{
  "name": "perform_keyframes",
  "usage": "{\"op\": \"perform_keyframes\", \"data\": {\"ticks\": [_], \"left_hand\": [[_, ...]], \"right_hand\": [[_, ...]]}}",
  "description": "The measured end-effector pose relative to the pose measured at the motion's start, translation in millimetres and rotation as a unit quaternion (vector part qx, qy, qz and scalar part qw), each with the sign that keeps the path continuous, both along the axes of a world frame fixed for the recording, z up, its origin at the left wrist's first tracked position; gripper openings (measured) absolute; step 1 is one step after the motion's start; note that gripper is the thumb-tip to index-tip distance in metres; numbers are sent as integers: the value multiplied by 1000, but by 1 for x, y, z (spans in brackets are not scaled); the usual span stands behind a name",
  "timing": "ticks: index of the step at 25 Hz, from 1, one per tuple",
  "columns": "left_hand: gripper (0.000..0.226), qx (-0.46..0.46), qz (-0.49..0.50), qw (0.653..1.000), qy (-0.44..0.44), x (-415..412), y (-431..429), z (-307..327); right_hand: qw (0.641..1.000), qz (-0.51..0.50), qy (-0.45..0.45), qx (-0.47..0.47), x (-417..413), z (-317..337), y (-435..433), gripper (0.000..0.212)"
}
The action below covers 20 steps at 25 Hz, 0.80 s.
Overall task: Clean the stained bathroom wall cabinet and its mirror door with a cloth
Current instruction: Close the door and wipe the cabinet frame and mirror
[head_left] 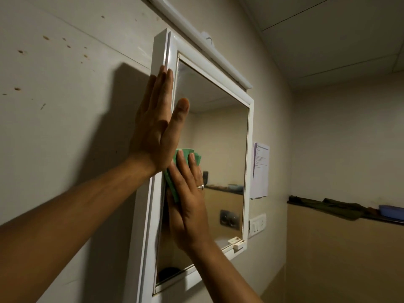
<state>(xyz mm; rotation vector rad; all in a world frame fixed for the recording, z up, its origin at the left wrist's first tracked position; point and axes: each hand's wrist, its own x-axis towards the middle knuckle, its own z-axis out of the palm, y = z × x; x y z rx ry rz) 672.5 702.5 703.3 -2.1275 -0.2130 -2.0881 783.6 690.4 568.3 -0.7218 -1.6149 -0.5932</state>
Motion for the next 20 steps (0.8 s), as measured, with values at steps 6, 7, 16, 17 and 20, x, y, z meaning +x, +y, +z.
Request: {"op": "perform_keyframes", "data": {"ticks": [6,7,16,17,20], "left_hand": [[86,21,44,999,7,1,7,-19],[86,20,44,999,5,1,6,-18],[86,34,20,999,-11,6,11,-19],[87,34,24,999,-10,6,11,-19],[91,29,19,999,-6,5,9,-18]], "right_hand": [[995,-24,98,-22,106,7,31,60],[988,-20,150,-40,130,11,36,64],[954,-16,282,-100,150,-41,44,61],[953,-13,287,-99,135,-41,41,60],[968,4,237,-76,54,-27,22,60]]}}
